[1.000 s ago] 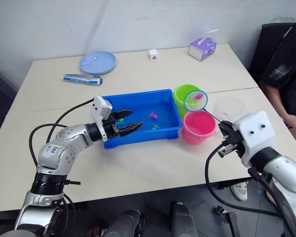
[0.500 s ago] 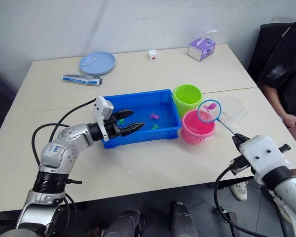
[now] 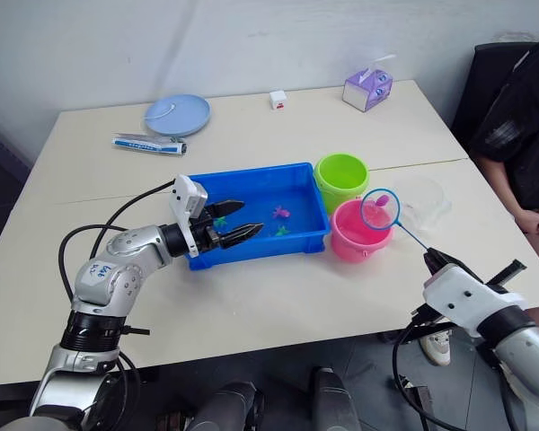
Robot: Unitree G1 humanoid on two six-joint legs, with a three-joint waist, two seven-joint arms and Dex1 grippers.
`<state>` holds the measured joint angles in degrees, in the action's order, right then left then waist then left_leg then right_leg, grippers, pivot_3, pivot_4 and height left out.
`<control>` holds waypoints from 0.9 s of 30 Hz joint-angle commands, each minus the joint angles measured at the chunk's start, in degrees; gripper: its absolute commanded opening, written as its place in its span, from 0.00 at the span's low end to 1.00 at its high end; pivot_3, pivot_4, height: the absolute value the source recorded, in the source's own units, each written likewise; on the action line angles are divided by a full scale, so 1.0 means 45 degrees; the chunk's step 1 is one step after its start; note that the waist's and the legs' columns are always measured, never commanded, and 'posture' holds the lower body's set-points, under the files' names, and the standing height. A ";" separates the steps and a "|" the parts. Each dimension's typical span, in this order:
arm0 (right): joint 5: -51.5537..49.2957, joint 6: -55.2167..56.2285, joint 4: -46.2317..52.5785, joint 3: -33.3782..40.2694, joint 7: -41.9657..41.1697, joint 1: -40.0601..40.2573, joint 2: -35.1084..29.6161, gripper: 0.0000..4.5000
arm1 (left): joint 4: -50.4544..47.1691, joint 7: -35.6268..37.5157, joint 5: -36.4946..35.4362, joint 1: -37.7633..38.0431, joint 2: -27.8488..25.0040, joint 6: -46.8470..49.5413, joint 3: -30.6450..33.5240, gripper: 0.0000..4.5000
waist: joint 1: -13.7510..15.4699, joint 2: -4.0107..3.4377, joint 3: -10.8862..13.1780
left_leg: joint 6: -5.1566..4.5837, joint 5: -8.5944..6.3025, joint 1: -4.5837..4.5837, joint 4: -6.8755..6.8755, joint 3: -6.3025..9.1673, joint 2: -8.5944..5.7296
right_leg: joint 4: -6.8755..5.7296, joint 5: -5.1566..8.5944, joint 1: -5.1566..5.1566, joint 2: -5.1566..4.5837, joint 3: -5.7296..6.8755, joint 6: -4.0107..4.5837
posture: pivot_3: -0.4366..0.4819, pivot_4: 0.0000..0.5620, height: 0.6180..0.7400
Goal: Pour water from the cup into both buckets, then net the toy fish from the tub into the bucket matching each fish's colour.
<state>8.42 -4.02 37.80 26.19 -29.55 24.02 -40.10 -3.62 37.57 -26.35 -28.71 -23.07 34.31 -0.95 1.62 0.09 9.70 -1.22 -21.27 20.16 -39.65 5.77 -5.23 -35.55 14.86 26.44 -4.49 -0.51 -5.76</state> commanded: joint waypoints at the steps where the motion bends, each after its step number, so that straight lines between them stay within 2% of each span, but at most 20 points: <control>1: 0.0920 0.1152 -0.0004 0.0046 0.0150 0.0133 -0.0195 0.17 | -0.0342 0.0005 0.0041 -0.0052 0.0004 -0.0194 0.0155 0.95 | -0.0002 0.0000 0.0000 | 0.0000 0.0000 0.0000 0.0000 0.0000 0.0000 | -0.0001 0.0000 0.0000 0.0000 0.0000 0.0000 | 0.48 0.27 1.00; 11: 0.2962 0.3764 -0.1110 -0.0049 0.0520 0.0404 -0.0418 0.17 | -0.0255 0.0002 0.0067 -0.0146 0.0052 -0.0244 0.0131 0.95 | 0.0001 0.0001 0.0000 | 0.0001 0.0001 -0.0006 -0.0005 -0.0009 -0.0002 | -0.0008 0.0000 -0.0002 0.0003 0.0002 0.0000 | 0.48 0.27 1.00; 23: 0.3474 0.4439 -0.1931 0.0258 0.0804 -0.1007 -0.0850 0.17 | -0.0285 -0.0066 0.0074 -0.0071 0.0124 -0.0246 0.0119 0.95 | -0.0005 0.0000 -0.0001 | 0.0002 0.0001 -0.0008 -0.0020 -0.0014 -0.0002 | -0.0019 0.0000 -0.0003 0.0004 0.0000 0.0000 | 0.48 0.27 1.00; 27: 0.2850 0.3560 -0.1879 0.0334 0.0625 -0.2378 -0.1057 0.17 | -0.0341 -0.0136 0.0062 -0.0017 0.0157 -0.0249 0.0153 0.95 | -0.0028 0.0000 0.0000 | 0.0002 0.0001 -0.0010 -0.0024 -0.0017 -0.0002 | -0.0021 0.0000 -0.0007 0.0006 0.0001 0.0000 | 0.48 0.27 1.00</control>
<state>23.75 14.06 28.34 25.47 -26.79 16.02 -43.98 -3.64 37.02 -26.27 -28.67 -22.48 34.26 -0.99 1.49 0.09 9.70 -1.22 -21.26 20.12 -39.76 5.69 -5.23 -35.65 14.85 26.43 -4.47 -0.51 -5.75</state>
